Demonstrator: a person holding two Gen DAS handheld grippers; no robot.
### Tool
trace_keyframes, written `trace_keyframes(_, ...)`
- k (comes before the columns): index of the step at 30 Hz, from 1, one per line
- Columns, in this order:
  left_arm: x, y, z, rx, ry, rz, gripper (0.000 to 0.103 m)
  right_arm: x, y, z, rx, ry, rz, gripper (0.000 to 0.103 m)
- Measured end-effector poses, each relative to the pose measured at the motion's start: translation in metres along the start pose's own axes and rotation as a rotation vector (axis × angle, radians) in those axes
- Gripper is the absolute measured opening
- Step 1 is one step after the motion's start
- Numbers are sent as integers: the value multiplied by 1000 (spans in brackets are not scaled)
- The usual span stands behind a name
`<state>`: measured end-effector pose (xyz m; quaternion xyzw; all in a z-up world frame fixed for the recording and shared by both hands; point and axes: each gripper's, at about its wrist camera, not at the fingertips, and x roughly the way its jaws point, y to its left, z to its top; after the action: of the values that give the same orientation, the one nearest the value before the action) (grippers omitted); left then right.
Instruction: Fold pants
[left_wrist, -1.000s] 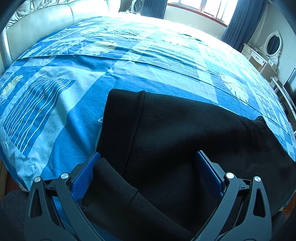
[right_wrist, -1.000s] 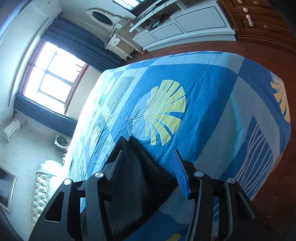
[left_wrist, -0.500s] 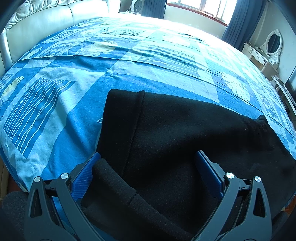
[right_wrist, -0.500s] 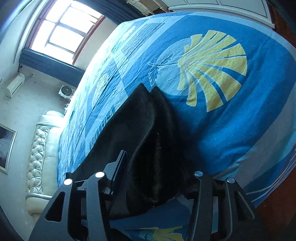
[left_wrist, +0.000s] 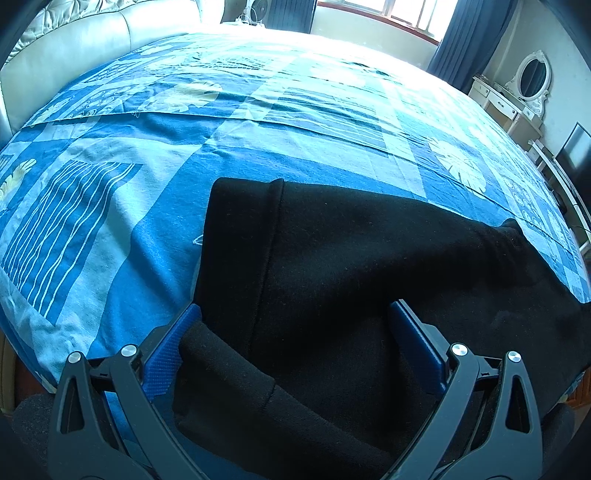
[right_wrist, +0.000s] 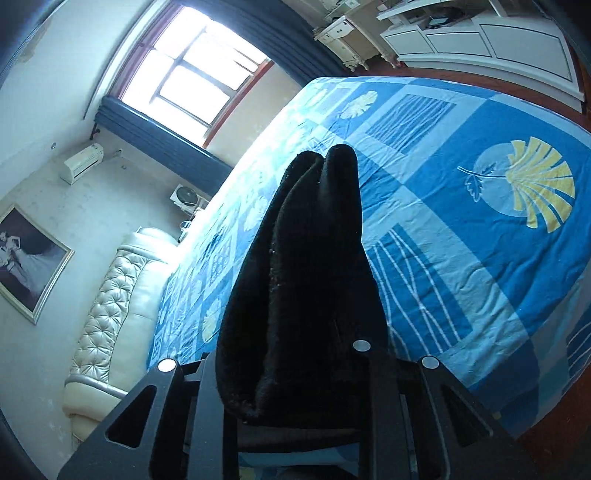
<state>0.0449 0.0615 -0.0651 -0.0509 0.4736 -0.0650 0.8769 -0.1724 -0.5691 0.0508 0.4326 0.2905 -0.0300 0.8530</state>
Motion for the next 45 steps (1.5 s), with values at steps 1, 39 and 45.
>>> trace_keyframes(1,-2,1,0,2,0,0,101,5,18,-2,-16,5,14,23)
trace_keyframes(39,-29,4,-20,83,20,42,101,237,199,-232,-721,347,-382,26)
trace_keyframes(45,-28,3,-22,85,22,40,101,245,204,-247,-739,368,-396,40)
